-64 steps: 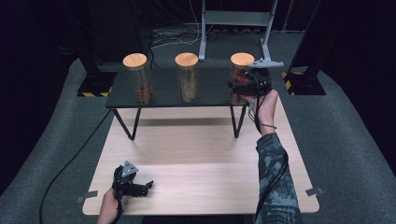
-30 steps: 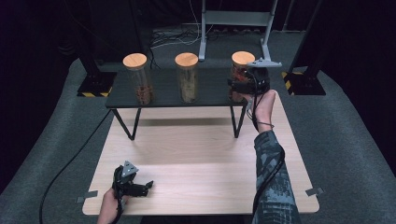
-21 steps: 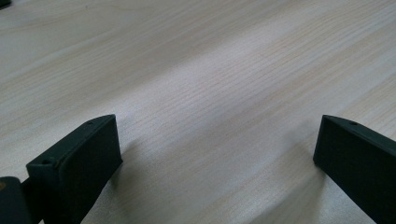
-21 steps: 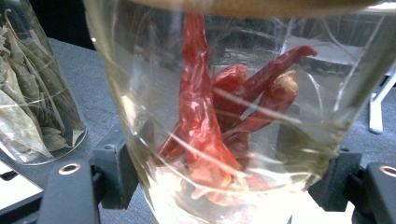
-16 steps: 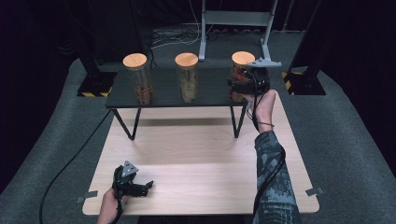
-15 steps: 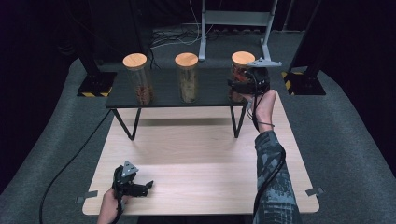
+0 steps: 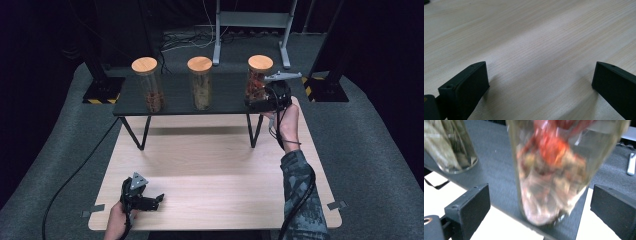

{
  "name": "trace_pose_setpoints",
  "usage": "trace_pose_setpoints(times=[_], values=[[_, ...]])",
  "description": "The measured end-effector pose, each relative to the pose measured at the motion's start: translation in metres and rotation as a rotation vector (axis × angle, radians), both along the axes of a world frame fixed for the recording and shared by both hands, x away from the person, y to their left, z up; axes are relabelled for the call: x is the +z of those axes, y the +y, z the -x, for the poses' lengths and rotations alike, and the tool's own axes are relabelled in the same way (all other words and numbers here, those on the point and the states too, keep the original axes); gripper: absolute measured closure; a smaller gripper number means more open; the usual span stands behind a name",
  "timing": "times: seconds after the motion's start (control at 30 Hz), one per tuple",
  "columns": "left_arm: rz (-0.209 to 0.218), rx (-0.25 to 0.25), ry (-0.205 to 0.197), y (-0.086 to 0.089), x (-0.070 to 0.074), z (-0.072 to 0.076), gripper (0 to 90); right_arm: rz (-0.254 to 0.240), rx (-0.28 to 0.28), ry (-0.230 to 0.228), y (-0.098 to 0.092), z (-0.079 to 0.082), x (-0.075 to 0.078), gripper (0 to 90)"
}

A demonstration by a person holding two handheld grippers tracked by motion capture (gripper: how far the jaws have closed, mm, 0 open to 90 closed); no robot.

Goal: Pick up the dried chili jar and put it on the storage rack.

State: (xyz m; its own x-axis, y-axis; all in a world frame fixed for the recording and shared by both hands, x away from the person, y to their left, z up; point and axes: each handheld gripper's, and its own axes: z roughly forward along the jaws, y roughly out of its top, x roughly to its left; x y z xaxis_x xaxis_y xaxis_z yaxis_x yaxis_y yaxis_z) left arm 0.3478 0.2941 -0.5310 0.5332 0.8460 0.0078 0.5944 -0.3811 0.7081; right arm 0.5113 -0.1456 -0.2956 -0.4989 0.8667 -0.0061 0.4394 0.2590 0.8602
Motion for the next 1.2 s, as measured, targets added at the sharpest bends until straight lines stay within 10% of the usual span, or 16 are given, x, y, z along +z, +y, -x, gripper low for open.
trace_pose_setpoints(times=[0.47, 1.2], values=[[0.003, -0.002, -0.001, 0.0, 0.0, 0.0, 0.0, 0.003, 0.035, 0.047, -0.01, 0.038, -0.059, 0.7], [0.0, -0.005, 0.0, 0.0, 0.0, 0.0, 0.0, -0.035, 0.063, 0.149, -0.016, 0.102, -0.201, 0.2]])
